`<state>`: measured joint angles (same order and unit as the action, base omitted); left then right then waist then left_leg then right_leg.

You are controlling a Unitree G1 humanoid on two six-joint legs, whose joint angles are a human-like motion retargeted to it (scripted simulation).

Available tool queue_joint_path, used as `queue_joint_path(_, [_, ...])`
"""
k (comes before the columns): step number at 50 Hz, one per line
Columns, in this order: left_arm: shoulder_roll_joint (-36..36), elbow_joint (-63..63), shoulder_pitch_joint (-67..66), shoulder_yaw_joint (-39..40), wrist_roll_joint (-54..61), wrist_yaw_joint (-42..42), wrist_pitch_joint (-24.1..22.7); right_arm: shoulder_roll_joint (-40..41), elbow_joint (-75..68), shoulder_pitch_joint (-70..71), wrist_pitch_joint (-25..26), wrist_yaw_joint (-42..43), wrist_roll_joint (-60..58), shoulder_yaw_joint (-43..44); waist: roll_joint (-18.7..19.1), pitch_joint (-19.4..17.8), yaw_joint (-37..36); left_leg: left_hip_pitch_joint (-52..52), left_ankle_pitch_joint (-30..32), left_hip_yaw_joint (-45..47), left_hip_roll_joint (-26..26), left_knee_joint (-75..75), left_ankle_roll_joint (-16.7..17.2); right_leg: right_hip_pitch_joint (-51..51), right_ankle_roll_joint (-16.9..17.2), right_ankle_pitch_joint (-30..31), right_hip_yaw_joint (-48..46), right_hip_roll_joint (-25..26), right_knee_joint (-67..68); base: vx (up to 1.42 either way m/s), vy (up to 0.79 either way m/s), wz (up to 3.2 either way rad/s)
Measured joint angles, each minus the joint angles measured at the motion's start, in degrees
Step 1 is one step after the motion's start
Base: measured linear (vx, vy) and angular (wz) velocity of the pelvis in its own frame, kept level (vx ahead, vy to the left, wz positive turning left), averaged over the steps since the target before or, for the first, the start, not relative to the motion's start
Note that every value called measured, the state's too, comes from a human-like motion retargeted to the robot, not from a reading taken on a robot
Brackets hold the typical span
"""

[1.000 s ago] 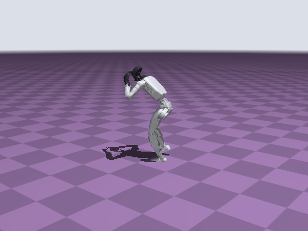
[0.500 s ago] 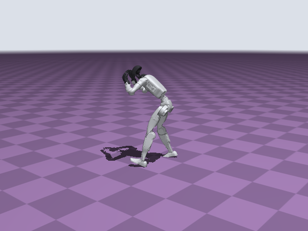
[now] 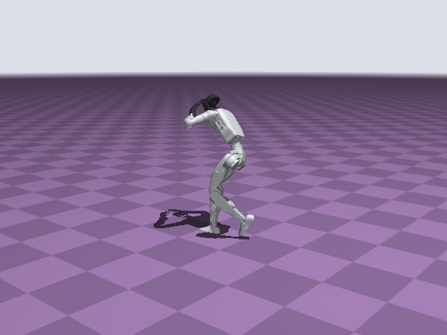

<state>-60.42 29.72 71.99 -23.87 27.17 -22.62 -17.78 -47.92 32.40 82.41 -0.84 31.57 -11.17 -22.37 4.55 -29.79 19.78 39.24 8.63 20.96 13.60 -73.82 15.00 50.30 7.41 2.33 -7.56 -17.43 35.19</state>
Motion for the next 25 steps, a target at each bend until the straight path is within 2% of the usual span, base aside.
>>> queue_joint_path(2, [-0.79, 0.36, 1.22, -1.05, 0.74, -0.61, -0.44, -0.29, -0.46, 1.16, 0.85, 0.97, -2.19, -0.44, -1.06, 0.00, -1.37, 4.32, -1.64, -3.46, -4.07, -5.48, 0.00, 2.91, 1.78, -5.07, 3.68, 1.06, 11.94, 1.10, -0.51, -1.11])
queue_joint_path(3, [-1.54, 0.85, 1.48, -1.34, 0.68, -0.67, -0.69, -0.15, -0.53, 1.67, 1.30, 1.54, -3.70, -0.37, -1.56, 0.00, -3.11, 6.70, -3.92, -5.46, -9.05, -7.08, 0.00, 2.86, 0.78, -7.15, 3.75, 3.81, 14.41, 0.98, -0.68, -1.70])
queue_joint_path(5, [-1.82, 1.01, 1.42, -1.78, 0.88, -0.04, -0.77, 0.36, -1.18, 2.14, 2.32, 2.22, -5.83, -0.49, -1.78, 0.00, -6.18, 9.48, -10.04, -4.05, -17.62, -4.46, -6.33, 1.28, -1.18, -9.40, 5.26, 8.08, 14.90, 0.81, -0.25, -2.09])
queue_joint_path(7, [-2.20, 0.91, 0.48, -1.19, 0.14, 0.17, -0.79, 0.73, -1.22, 1.69, 2.38, 2.84, -7.19, -0.39, -2.09, 0.00, -9.23, 11.83, -11.21, -4.15, -19.48, 5.39, -6.12, -0.74, -2.24, -10.50, 8.06, 11.51, 13.42, 0.71, 0.20, -2.41])
queue_joint_path(8, [-2.42, 0.93, -0.23, -0.70, -0.43, 0.29, -0.84, 1.08, -1.11, 1.12, 2.20, 3.02, -7.67, -0.35, -2.28, 0.00, -10.92, 12.12, -10.60, -4.94, -19.59, 12.57, -4.44, -1.88, -2.21, -10.54, 9.51, 13.36, 12.30, 0.66, 0.28, -2.63])
queue_joint_path(11, [-1.33, 1.31, -1.99, 0.20, -0.43, 0.01, -1.23, 2.15, -1.76, 0.67, 2.43, 3.01, -8.22, -1.51, -3.10, 0.00, -15.91, 7.42, -7.42, -8.42, -19.15, 44.94, -3.86, -4.26, -0.32, -8.89, 14.73, 18.70, 9.39, 0.61, 0.34, -2.82])
queue_joint_path(13, [-1.21, 1.36, -3.16, 0.70, 0.27, -0.55, -1.33, 3.22, -1.83, -0.49, 1.74, 3.72, -7.03, -1.93, -3.80, 0.00, -19.30, 2.53, -6.83, -15.81, -19.90, 64.08, -2.31, -5.98, 1.14, -8.82, 18.48, 22.81, 10.24, 0.64, 0.45, -3.15])
queue_joint_path(16, [-1.49, 1.65, -4.51, 1.83, 0.06, -0.15, -1.32, 4.56, -1.17, -2.99, -0.18, 3.88, -4.33, -1.63, -4.87, 0.00, -21.97, -1.39, -10.41, -30.17, -21.23, 70.97, -0.34, -7.25, 1.57, -10.02, 21.63, 26.92, 15.42, 0.60, 0.53, -2.68])
queue_joint_path(18, [-1.46, 1.72, -4.67, 2.49, -1.05, 0.66, -0.92, 4.68, -0.61, -4.28, -1.24, 3.13, -3.12, -1.35, -5.95, 0.00, -21.29, -1.21, -9.76, -30.36, -20.05, 64.55, -0.06, -5.38, 1.71, -10.28, 22.43, 27.23, 23.69, 0.50, 0.63, -1.68])
queue_joint_path(20, [-1.61, 1.86, -3.90, 2.82, -1.87, 0.32, -0.83, 4.97, -0.37, -4.30, -1.57, 2.81, -2.81, -1.73, -6.41, 0.00, -20.35, 0.17, -6.07, -26.55, -22.11, 59.04, -0.28, -0.05, 2.40, -5.35, 19.89, 28.34, 33.47, 0.42, 0.49, -1.24])
queue_joint_path(22, [-0.78, 1.81, -2.46, 2.95, -1.37, 0.00, -0.66, 4.30, -0.27, -4.37, -0.53, 1.56, -3.72, -1.24, -6.66, 0.00, -18.24, 1.21, -8.10, -22.88, -21.34, 53.88, -0.24, 4.72, 3.00, -1.29, 16.26, 24.62, 40.07, 0.39, 0.48, -0.65])
queue_joint_path(25, [0.52, 1.48, -0.58, 3.99, -1.69, 0.29, -0.72, 3.54, 0.29, -4.03, 0.14, 0.50, -5.60, 0.06, -6.26, 0.00, -14.47, 3.89, -13.38, -17.63, -18.82, 46.52, 0.00, 11.24, 0.90, -4.42, 9.68, 14.57, 42.19, 0.35, 0.51, -0.45])
